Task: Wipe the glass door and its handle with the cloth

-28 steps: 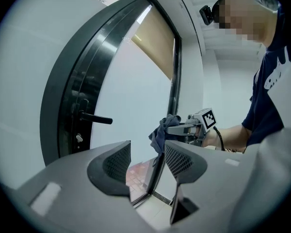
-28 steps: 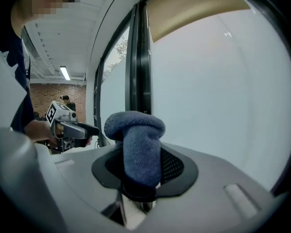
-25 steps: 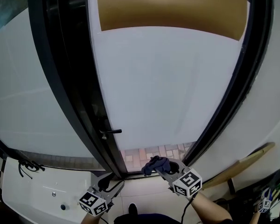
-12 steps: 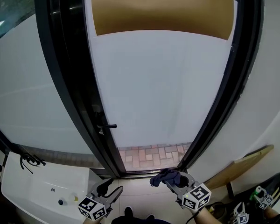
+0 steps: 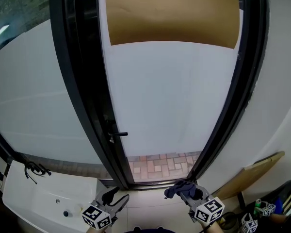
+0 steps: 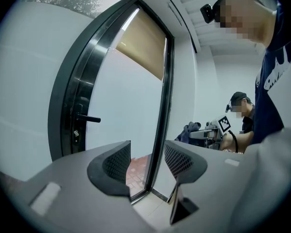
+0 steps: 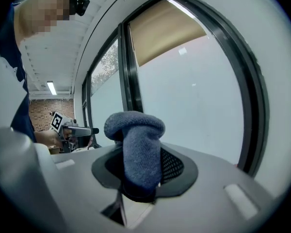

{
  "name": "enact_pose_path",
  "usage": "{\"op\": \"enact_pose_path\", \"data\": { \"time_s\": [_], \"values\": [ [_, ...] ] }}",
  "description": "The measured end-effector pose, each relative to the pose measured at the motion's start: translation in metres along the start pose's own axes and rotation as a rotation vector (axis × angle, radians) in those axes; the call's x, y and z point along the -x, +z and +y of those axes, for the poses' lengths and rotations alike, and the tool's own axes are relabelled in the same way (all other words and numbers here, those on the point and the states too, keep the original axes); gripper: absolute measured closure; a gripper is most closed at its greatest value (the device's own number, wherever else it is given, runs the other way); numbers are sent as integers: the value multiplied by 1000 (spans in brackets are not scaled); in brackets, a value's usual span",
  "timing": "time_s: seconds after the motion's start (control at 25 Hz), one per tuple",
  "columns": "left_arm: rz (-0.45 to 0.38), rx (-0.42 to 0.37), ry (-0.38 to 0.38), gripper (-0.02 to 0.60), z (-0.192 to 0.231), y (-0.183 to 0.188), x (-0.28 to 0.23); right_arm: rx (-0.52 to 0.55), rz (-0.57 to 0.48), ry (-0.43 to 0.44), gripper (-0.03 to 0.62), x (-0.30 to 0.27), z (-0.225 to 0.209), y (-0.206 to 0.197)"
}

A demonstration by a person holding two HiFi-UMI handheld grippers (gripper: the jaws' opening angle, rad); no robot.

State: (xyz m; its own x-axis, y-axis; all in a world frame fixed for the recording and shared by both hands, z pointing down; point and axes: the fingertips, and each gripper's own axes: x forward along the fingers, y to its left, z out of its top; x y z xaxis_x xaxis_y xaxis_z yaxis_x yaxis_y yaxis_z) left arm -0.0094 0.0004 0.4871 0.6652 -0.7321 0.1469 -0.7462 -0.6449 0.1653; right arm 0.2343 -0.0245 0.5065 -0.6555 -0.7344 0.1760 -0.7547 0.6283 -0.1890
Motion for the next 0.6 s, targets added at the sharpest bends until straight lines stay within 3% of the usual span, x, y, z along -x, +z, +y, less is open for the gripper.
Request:
{"op": "enact_pose_path", "data": {
  "time_s": [0.24,0.6],
  "values": [
    [16,-4,-21,367,8,-11,15,29,-7,-22,464,2,17,1],
    [-18,-28,-43,367,15,6,18,29,0,-65,464,7,19,6]
  ]
}}
